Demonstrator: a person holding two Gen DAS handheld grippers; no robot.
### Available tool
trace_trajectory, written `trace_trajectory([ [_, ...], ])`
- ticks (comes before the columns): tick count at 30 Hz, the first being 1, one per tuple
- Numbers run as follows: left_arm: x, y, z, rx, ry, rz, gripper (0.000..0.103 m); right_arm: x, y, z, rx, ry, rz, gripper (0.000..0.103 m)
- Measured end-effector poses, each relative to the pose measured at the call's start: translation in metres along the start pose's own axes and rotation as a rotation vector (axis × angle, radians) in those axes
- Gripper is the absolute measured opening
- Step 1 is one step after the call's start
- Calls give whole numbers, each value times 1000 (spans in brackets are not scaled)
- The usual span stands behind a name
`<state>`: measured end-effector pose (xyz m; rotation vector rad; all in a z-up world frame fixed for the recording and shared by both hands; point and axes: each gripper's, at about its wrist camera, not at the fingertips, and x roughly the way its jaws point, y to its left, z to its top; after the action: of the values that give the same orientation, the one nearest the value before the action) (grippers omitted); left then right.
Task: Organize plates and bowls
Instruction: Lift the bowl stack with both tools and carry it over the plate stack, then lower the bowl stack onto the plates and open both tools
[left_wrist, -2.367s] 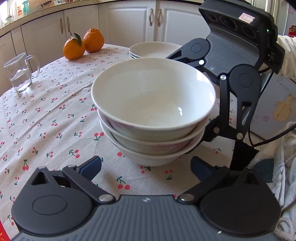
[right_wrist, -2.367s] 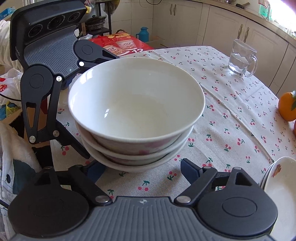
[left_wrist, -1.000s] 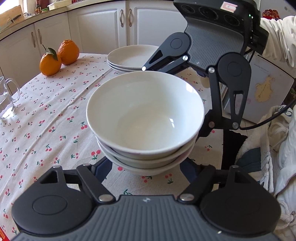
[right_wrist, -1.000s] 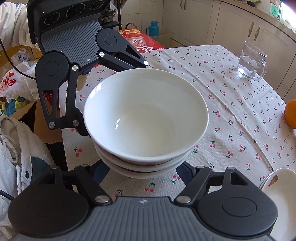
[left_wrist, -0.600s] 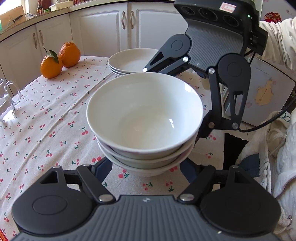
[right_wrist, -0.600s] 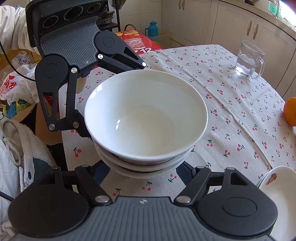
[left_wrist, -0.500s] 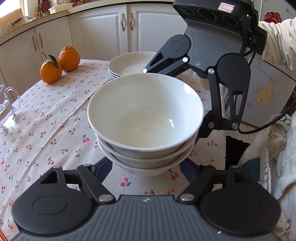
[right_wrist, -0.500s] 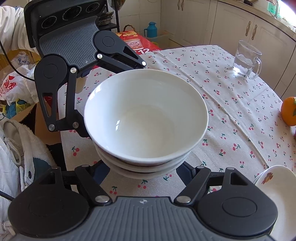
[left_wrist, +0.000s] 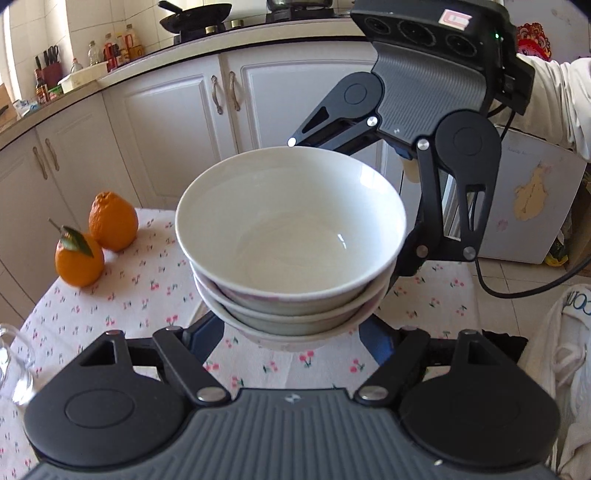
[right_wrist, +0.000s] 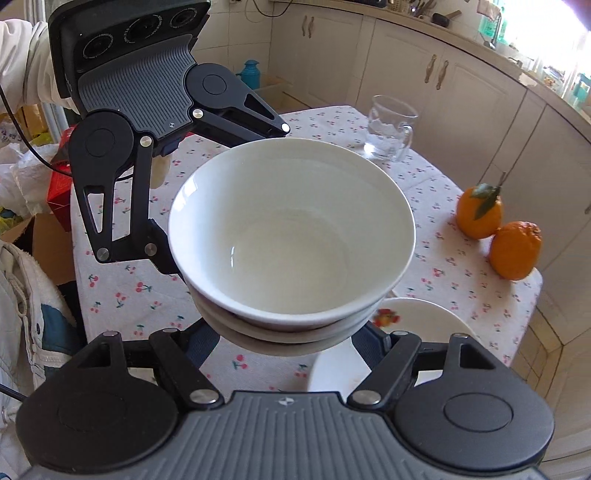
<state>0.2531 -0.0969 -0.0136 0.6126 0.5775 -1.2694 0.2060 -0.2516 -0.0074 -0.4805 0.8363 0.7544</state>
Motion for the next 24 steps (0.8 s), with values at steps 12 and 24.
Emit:
trace_trajectory([
  [12,79,16,29,39,6,-92,80,-3,-65,-50,119,57,-91,82],
  [24,94,21,32,17,24,-115,80,9,-80,-66,176,63,-70,82],
])
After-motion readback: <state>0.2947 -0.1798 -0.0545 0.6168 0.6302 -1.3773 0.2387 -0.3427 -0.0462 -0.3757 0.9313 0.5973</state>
